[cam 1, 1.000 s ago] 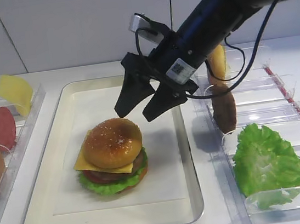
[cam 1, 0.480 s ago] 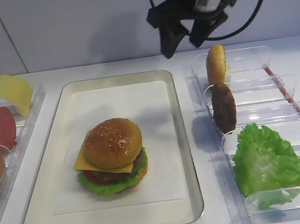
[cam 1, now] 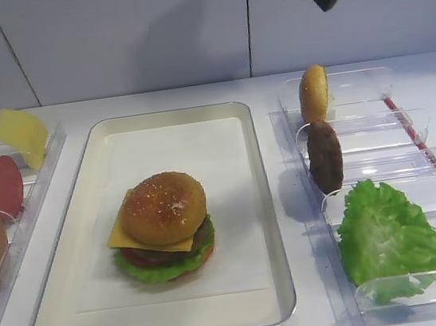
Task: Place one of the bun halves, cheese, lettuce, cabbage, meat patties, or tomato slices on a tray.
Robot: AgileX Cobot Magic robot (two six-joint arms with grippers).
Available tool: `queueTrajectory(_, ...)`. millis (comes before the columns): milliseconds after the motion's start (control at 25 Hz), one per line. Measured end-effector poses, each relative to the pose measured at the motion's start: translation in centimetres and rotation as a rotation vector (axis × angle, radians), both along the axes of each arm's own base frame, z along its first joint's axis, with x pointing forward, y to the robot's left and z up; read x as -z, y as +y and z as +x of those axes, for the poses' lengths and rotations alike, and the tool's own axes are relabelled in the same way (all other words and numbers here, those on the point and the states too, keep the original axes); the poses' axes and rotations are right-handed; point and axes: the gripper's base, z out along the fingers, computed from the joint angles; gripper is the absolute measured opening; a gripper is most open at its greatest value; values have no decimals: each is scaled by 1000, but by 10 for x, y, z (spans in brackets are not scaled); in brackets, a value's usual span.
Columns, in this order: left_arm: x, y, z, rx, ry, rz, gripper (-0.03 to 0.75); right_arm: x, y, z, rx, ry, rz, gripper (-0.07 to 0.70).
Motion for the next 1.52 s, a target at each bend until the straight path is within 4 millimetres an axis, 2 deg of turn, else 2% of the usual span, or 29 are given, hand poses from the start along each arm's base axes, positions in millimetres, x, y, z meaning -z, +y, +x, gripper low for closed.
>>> queueTrajectory(80, 0, 0, 0, 0, 0, 0, 510, -5, -6, -22, -4, 7, 21, 506)
queueTrajectory(280, 0, 0, 0, 0, 0, 0, 510, 9, -31, -91, -5, 47, 37, 506)
queueTrajectory(480, 0, 0, 0, 0, 0, 0, 510, 12, -64, -175, -12, -132, 117, 505)
queueTrajectory(640, 0, 0, 0, 0, 0, 0, 510, 29, -86, -235, -12, -262, 193, 505)
queueTrajectory(760, 0, 0, 0, 0, 0, 0, 510, 47, -98, -268, 10, -325, 246, 505)
queueTrajectory(920, 0, 0, 0, 0, 0, 0, 510, 67, -106, -288, 29, -338, 269, 505)
queueTrajectory(1240, 0, 0, 0, 1, 0, -1, 510, 90, -110, -300, 20, -281, 248, 505)
queueTrajectory(1520, 0, 0, 0, 2, 0, -3, 510, 112, -120, -327, -6, -384, 286, 505)
